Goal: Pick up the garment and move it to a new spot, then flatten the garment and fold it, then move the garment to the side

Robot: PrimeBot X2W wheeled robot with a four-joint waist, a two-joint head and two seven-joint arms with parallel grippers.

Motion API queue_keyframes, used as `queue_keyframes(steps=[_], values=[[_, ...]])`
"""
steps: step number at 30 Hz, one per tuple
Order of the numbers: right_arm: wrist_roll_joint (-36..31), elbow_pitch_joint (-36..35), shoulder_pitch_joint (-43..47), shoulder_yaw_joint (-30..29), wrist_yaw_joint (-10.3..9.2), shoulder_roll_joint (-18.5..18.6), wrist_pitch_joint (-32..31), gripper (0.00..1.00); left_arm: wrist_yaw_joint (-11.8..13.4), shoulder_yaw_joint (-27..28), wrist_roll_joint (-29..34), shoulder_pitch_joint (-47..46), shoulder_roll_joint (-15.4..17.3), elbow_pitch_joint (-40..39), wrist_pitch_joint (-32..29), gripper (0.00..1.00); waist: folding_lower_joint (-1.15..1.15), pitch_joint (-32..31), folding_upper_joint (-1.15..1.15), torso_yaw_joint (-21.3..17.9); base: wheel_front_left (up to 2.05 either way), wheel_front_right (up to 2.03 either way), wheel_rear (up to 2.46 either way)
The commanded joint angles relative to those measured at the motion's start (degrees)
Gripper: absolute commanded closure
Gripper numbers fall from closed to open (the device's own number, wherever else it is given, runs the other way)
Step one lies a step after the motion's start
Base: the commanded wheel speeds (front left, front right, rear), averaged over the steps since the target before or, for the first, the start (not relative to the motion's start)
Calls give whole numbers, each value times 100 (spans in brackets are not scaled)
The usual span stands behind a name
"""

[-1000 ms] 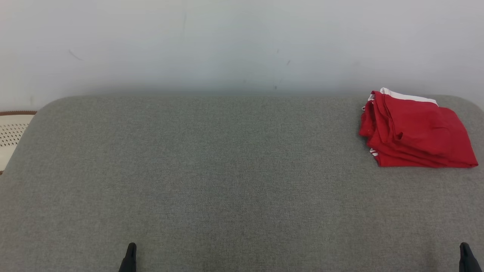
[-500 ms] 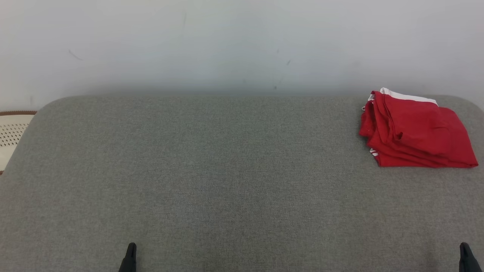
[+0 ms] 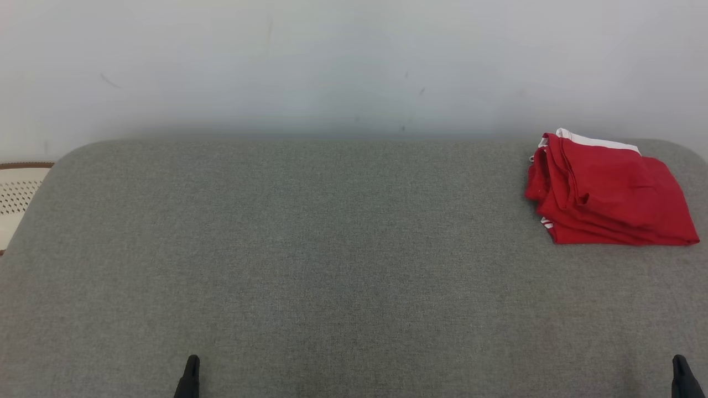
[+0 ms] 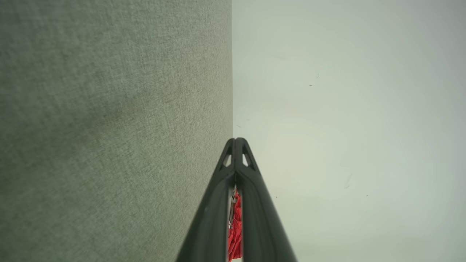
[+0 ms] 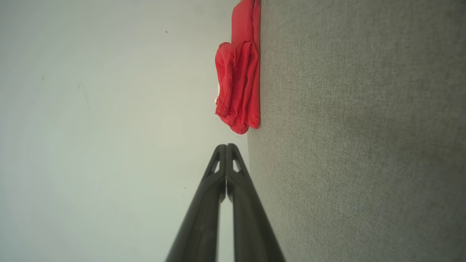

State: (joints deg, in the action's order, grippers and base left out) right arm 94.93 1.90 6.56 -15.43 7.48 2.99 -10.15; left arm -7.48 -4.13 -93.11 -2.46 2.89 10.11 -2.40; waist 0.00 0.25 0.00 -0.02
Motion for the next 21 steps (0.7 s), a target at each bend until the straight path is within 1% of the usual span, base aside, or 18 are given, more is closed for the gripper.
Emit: queue_keyframes(steps=[1,21], values=[[-34,-6,48,-16,2,-14,-31,100,-16,12,-16,-29,-2,10,-5,100,0,0,0,0,0,0,0],[-22,-6,51,-2,2,-15,-18,100,-16,6,-22,-29,-2,9,1,100,0,0,0,0,0,0,0]])
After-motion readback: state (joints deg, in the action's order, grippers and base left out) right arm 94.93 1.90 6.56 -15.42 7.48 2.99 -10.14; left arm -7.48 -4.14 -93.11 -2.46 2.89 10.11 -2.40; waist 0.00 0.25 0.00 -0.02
